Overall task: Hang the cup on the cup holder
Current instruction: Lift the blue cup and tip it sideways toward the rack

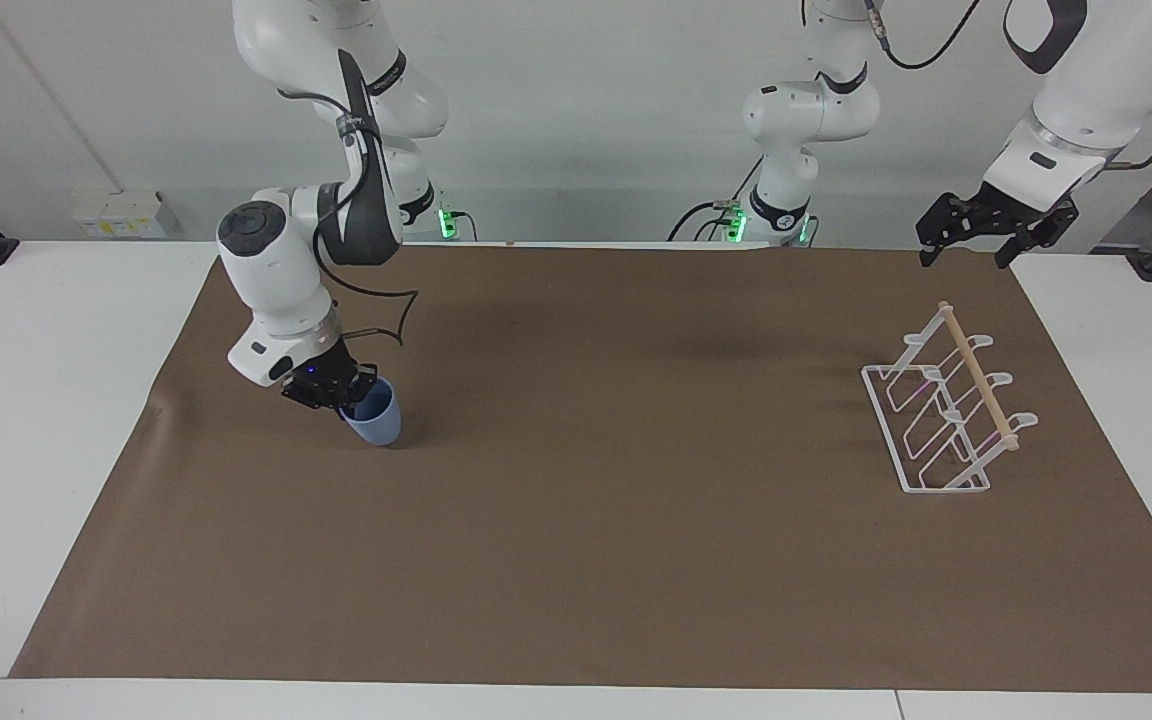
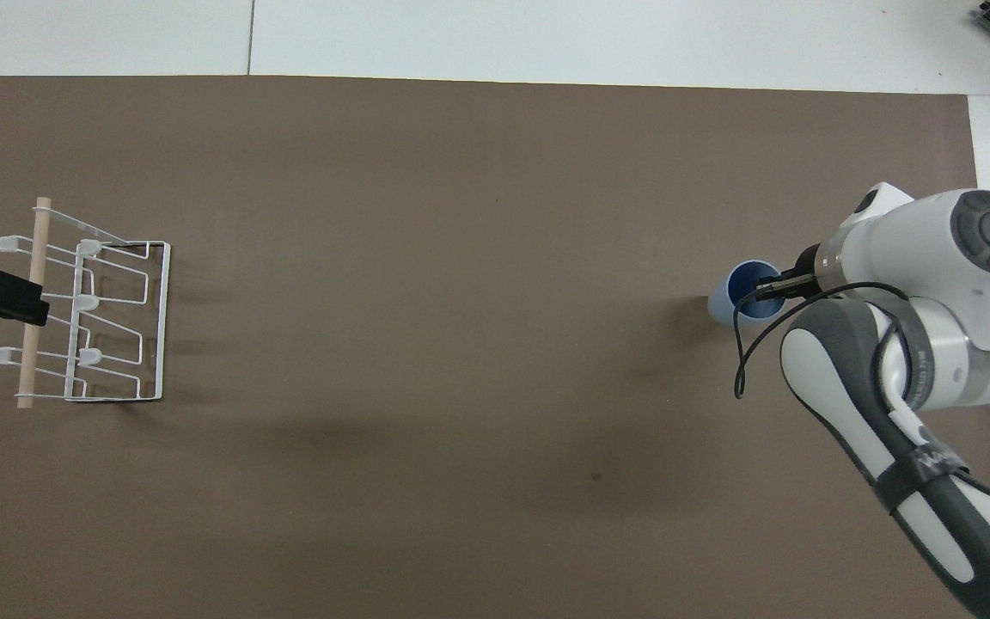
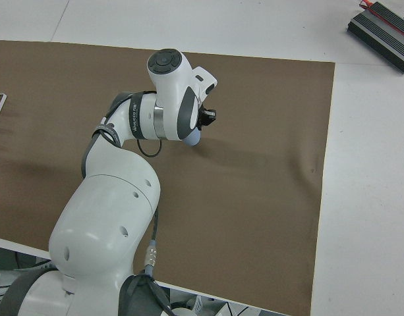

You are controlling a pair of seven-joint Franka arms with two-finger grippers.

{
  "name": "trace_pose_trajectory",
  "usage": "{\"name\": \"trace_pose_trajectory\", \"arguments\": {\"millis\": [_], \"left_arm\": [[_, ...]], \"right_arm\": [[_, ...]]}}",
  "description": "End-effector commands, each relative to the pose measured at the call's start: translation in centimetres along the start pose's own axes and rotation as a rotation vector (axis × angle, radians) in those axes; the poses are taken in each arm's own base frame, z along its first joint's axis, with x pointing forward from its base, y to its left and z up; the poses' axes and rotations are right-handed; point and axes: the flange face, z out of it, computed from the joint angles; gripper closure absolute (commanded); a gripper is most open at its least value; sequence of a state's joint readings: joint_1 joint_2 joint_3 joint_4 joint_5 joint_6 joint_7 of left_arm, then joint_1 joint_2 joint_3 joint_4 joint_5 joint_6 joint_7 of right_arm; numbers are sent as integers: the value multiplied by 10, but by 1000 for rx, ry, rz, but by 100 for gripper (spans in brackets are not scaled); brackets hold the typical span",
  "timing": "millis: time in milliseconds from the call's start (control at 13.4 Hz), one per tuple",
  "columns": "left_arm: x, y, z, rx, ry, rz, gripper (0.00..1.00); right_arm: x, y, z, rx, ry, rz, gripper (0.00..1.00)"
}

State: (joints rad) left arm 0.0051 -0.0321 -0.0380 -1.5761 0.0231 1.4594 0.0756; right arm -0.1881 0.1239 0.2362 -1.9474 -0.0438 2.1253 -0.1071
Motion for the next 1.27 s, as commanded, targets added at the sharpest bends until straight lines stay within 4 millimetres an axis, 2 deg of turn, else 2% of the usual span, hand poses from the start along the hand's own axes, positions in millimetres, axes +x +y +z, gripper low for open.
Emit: {"name": "trace_pose_trajectory", "arguments": {"millis": [0, 75, 149, 224, 373, 522, 596, 745, 820, 1118, 1192], "left_arm": [[-8, 0, 0, -2, 5, -12, 0], [-9, 0, 1, -2, 0, -12, 0], [-10, 2, 1, -2, -6, -9, 0], [-10, 2, 1, -3, -6, -7, 0], [-9, 4, 0, -2, 0, 2, 0], [-8, 11, -1, 0, 11, 19, 0], [-7, 13, 0, 1, 8, 23, 0], [-7, 16, 0, -5, 10, 29, 0], [-6, 17, -1, -30, 17, 33, 0], [-5, 21, -1, -112, 42, 176, 0], [-5, 22, -2, -127, 49, 226, 0]], "right_arm": [[7, -27, -140, -5, 51, -32, 100], [2, -42, -177, -9, 67, -56, 100], [-4, -51, -205, -10, 82, -73, 100], [-7, -62, -220, 22, 95, -82, 100], [-12, -73, -219, 124, 103, -66, 100], [-24, -84, -205, 132, 71, -80, 100], [-27, -96, -201, 147, 63, -99, 100], [-23, -110, -199, 258, 93, -87, 100], [-19, -119, -191, 324, 109, -81, 100], [-8, -173, -155, 505, 161, -90, 100], [-6, -189, -155, 561, 170, -86, 100]]}}
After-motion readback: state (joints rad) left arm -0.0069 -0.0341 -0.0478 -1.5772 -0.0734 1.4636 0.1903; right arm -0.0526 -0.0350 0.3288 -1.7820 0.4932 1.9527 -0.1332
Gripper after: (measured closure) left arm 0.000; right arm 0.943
